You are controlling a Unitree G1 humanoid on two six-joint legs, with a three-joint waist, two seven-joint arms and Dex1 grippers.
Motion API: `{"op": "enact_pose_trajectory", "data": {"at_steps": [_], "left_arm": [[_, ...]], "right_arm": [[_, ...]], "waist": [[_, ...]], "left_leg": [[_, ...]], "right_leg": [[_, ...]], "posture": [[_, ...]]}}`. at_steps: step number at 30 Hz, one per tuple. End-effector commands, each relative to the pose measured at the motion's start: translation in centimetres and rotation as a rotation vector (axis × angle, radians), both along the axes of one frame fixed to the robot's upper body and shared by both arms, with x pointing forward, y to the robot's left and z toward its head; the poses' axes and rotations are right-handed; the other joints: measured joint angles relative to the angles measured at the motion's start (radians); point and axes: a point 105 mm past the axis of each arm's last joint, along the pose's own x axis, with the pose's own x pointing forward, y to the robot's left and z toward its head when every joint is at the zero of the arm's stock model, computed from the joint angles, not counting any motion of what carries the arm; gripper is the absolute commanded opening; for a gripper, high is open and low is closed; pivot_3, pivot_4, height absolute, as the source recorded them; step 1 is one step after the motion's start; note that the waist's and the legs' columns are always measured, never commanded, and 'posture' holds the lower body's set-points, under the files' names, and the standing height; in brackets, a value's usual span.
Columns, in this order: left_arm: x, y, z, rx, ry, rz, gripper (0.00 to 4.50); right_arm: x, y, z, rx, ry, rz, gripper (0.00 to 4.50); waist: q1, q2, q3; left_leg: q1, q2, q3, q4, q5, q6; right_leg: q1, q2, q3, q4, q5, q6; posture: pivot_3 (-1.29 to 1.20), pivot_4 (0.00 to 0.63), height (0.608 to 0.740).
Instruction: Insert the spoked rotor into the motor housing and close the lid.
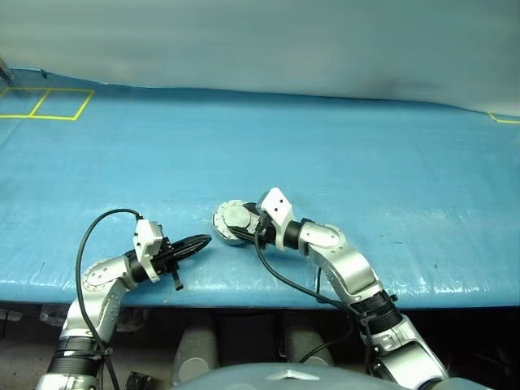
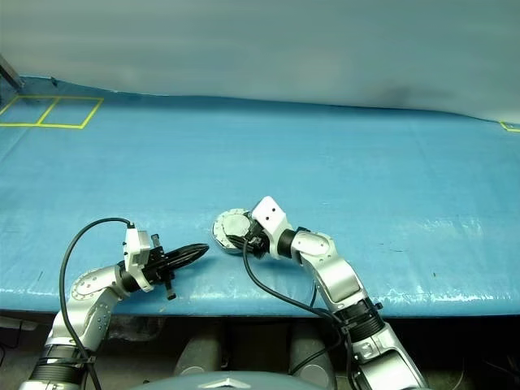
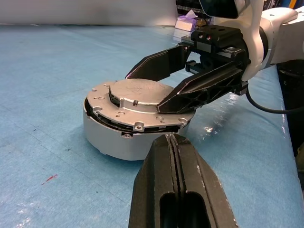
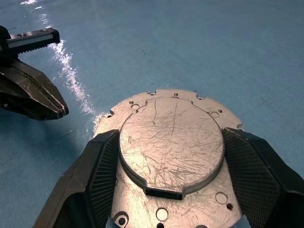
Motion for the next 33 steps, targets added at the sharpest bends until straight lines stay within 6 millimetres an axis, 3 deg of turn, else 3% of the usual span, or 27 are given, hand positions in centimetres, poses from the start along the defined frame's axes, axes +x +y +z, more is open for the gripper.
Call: {"op": "enact_pose_trajectory", "data": {"at_steps": [1, 20, 33], "left_arm": [[0.1, 0.1, 0.5, -0.006, -0.034, 0.0, 0.0], [-0.2, -0.1, 0.0, -0.008, -0.01, 0.005, 0.0], [-0.3, -0.1, -0.1, -0.005, -0.002, 0.009, 0.0]], "right_arm": [[-0.2, 0.5, 0.7, 0.011, -0.035, 0.02, 3.05], [0.0, 1.7, 2.2, 0.044, -0.04, 0.001, 3.05], [0.2, 1.6, 0.5, -0.031, -0.039, -0.022, 3.05]], "waist": [[0.0, 0.0, 0.0], [-0.004, 0.0, 0.0], [-0.005, 0.0, 0.0]], "left_leg": [[0.0, 0.0, 0.0, 0.0, 0.0, 0.0], [0.0, 0.0, 0.0, 0.0, 0.0, 0.0], [0.0, 0.0, 0.0, 0.0, 0.0, 0.0]], "right_leg": [[0.0, 0.0, 0.0, 0.0, 0.0, 0.0], [-0.001, 0.0, 0.0, 0.0, 0.0, 0.0], [-0.001, 0.0, 0.0, 0.0, 0.0, 0.0]], "posture": [[0.0, 0.15, 0.74], [0.0, 0.15, 0.74], [0.0, 0.15, 0.74]]}}
